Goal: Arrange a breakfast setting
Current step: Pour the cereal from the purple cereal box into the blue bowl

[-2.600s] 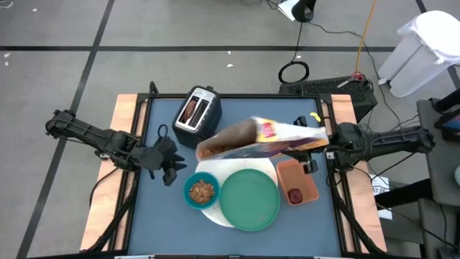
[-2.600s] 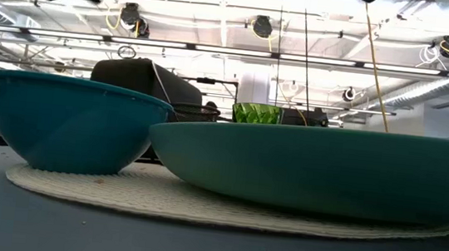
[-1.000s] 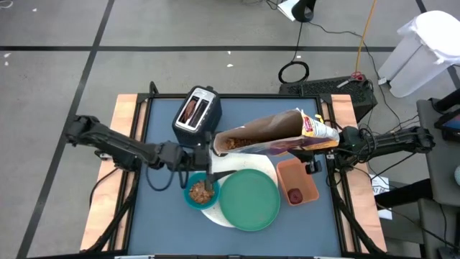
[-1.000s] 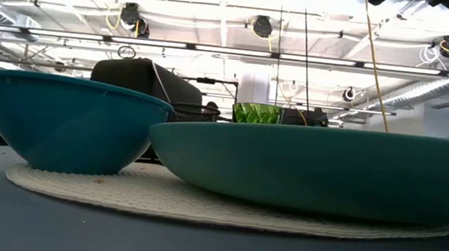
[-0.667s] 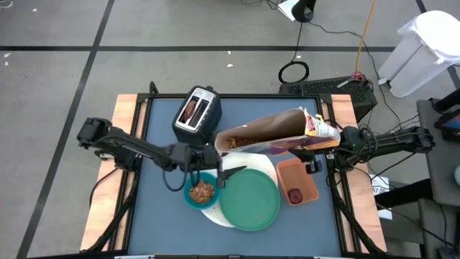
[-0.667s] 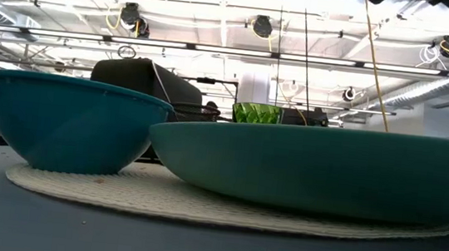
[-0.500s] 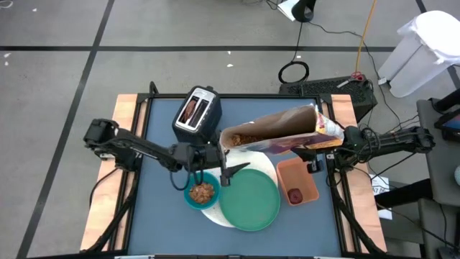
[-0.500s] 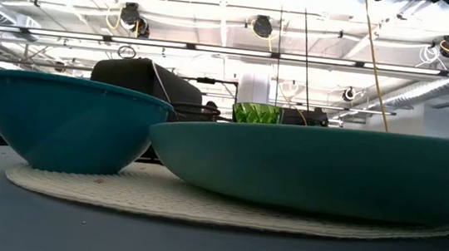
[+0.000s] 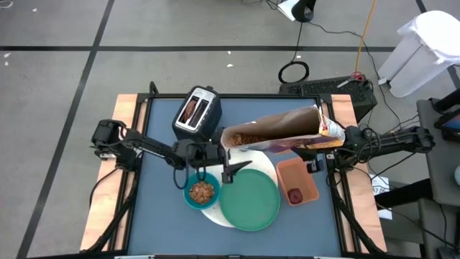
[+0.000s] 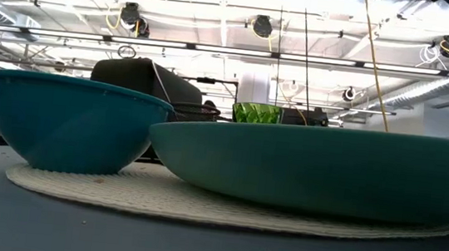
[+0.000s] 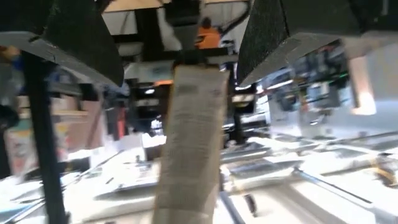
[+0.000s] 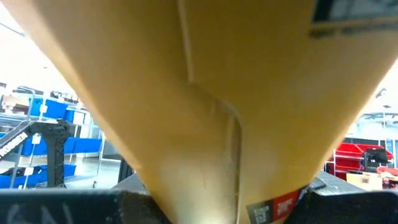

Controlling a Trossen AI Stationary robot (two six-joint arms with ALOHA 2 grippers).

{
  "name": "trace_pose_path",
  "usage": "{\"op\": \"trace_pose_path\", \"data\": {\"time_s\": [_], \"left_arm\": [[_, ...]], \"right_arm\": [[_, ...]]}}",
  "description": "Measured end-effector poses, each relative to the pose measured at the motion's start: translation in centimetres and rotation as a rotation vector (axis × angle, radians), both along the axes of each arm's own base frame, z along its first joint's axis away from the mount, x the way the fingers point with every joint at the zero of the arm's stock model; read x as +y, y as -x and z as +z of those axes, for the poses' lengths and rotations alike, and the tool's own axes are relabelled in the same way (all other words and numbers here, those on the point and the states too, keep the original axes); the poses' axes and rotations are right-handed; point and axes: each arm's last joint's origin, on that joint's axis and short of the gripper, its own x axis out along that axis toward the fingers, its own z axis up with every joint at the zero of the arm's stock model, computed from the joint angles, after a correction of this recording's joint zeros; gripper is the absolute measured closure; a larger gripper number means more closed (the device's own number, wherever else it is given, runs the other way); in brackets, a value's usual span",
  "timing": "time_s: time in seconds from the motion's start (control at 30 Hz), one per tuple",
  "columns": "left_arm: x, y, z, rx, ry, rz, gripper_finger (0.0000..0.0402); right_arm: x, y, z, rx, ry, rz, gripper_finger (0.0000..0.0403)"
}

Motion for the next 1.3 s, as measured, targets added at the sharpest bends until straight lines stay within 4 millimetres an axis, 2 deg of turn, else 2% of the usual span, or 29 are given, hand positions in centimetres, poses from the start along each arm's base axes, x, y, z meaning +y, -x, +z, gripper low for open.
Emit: {"op": "trace_pose_path", "data": {"time_s": [0.33,0.63,1.07,1.3], "left_arm": [[-0.1,-1.0,3.2,-0.076,-0.066,0.015,0.0082],[-0.1,-1.8,5.0,-0.060,-0.072,0.018,0.0082],[-0.1,-1.8,5.2,-0.065,-0.069,0.021,0.0082],[-0.1,-1.8,5.3,-0.073,-0.069,0.020,0.0082]], "right_arm": [[0.0,-0.7,-0.3,-0.003,0.024,-0.015,0.0236],[0.1,-2.2,-0.9,-0.013,0.038,-0.023,0.0236],[0.0,-4.2,-2.2,-0.020,0.026,-0.102,0.0236],[0.1,-5.2,-2.2,-0.055,0.016,-0.096,0.0236]]}}
